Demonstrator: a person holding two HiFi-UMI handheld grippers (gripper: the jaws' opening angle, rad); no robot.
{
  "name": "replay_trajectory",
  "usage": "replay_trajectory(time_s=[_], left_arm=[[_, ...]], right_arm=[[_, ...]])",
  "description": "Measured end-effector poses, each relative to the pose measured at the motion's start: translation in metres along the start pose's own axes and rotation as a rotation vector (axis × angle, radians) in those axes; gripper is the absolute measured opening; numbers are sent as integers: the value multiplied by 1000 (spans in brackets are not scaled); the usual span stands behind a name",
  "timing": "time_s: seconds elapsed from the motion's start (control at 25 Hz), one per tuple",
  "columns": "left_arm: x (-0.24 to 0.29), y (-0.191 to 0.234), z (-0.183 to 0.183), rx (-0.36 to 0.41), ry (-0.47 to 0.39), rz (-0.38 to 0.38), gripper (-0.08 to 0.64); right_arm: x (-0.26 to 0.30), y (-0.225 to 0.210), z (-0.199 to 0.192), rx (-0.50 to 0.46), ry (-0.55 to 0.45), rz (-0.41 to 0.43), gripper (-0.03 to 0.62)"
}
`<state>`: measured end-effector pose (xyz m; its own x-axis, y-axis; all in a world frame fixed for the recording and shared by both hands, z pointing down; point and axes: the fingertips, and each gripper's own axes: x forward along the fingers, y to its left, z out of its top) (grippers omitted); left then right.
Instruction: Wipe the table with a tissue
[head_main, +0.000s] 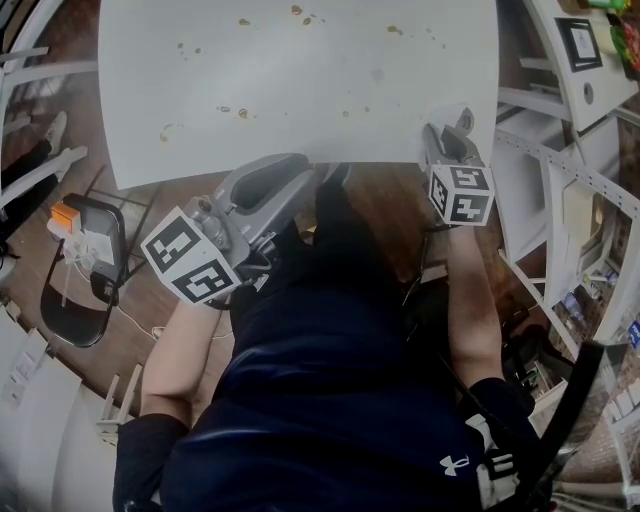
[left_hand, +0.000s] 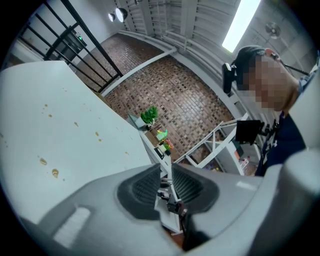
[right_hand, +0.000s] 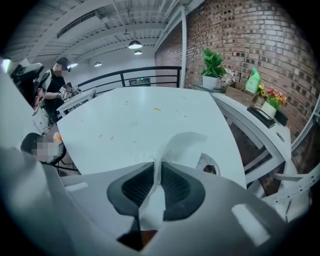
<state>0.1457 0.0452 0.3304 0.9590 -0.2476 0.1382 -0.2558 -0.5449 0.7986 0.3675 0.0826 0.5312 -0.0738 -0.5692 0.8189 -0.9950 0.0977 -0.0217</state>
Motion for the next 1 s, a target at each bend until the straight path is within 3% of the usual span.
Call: replay_trajectory(time_s=[0.16,1.0], left_arm=[[-2,1,2,-4,-5,3,70],[-20,9,16,-18,-42,17,61]], right_arm=[[0,-2,1,-2,-9,-1,26],[19,45,23,-86,5,66,25]])
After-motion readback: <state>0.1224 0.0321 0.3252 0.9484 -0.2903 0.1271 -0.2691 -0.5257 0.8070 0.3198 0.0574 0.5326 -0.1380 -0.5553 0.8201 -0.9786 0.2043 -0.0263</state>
